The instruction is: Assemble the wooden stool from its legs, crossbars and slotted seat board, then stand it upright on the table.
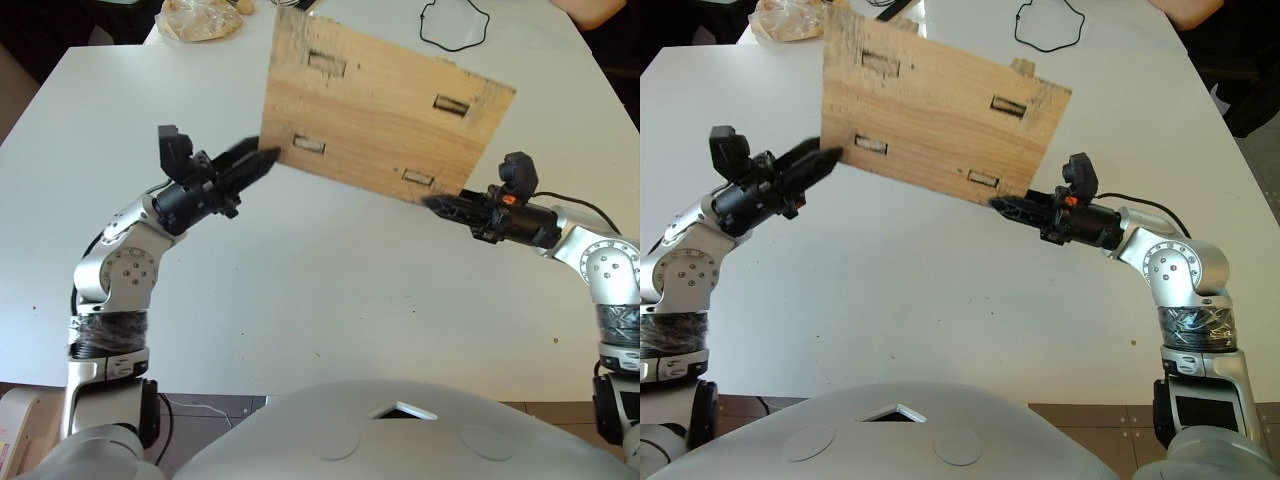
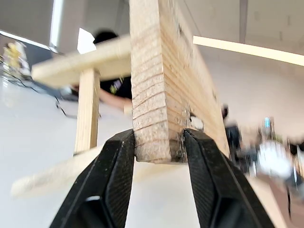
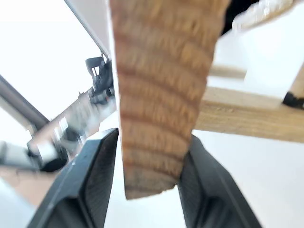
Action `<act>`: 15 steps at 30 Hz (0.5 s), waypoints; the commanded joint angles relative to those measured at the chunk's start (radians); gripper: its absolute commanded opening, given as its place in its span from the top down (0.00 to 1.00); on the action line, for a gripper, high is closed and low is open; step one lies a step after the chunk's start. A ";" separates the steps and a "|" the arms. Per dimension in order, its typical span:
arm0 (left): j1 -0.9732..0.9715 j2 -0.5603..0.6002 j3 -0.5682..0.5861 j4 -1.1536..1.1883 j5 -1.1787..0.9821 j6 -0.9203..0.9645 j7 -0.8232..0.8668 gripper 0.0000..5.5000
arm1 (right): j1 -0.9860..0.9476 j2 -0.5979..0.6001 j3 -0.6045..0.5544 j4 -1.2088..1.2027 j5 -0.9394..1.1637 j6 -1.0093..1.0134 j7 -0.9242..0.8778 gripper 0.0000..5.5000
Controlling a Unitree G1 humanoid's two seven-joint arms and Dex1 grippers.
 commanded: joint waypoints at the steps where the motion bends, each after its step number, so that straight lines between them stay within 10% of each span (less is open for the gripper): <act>1: -0.121 -0.357 -0.047 -0.384 -0.552 -0.118 0.819 0.72 | -0.351 0.348 -0.169 -0.317 0.782 -0.333 -0.738 0.70; 15: -0.258 -0.620 0.107 -0.283 -0.523 -0.372 1.455 0.77 | -0.319 0.685 -0.142 -0.257 0.545 -0.611 -1.428 0.75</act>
